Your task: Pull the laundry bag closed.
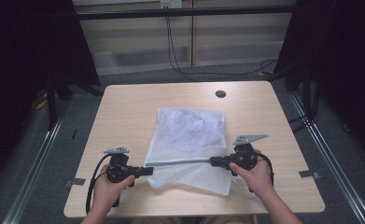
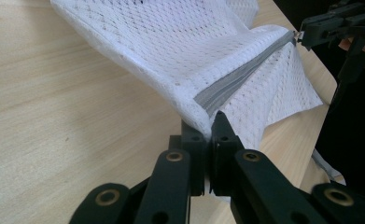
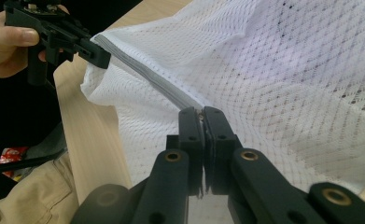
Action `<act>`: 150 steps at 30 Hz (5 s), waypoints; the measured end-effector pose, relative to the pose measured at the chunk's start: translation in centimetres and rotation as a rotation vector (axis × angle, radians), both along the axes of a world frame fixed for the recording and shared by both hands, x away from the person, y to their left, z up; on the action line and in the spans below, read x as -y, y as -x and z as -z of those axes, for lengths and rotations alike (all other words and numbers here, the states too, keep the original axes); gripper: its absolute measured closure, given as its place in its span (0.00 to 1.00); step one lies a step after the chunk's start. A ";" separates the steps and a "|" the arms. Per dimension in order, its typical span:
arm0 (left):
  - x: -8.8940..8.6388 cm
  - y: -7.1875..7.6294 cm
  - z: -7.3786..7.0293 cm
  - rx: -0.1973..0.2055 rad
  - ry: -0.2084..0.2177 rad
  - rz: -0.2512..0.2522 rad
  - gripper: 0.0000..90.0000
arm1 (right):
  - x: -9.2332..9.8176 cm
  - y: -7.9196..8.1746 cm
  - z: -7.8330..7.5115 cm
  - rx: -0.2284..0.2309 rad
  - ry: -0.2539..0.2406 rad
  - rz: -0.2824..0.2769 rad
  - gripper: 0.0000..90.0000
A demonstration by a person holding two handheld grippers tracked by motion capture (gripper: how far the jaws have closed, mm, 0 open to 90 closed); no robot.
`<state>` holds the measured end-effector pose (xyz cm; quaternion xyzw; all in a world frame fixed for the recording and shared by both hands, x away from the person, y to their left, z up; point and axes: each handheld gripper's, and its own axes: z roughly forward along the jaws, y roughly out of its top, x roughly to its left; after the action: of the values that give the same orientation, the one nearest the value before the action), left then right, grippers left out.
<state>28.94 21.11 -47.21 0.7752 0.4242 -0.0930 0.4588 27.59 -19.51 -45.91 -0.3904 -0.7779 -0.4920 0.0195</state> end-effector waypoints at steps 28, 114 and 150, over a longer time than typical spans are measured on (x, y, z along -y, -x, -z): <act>0.1 0.1 -0.3 0.000 0.000 -0.005 0.97 | 1.1 0.5 -0.1 0.012 0.011 0.021 0.97; 0.2 0.1 -0.3 -0.006 -0.026 0.000 0.97 | 4.5 1.7 0.4 0.010 0.027 0.078 0.97; 0.4 0.2 -0.3 0.002 -0.030 0.018 0.97 | 5.9 2.3 0.7 0.008 0.032 0.121 0.97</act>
<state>28.74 20.69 -46.94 0.7859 0.4180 -0.0903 0.4466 25.30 -25.38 -46.65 -0.4352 -0.7606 -0.4814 -0.0195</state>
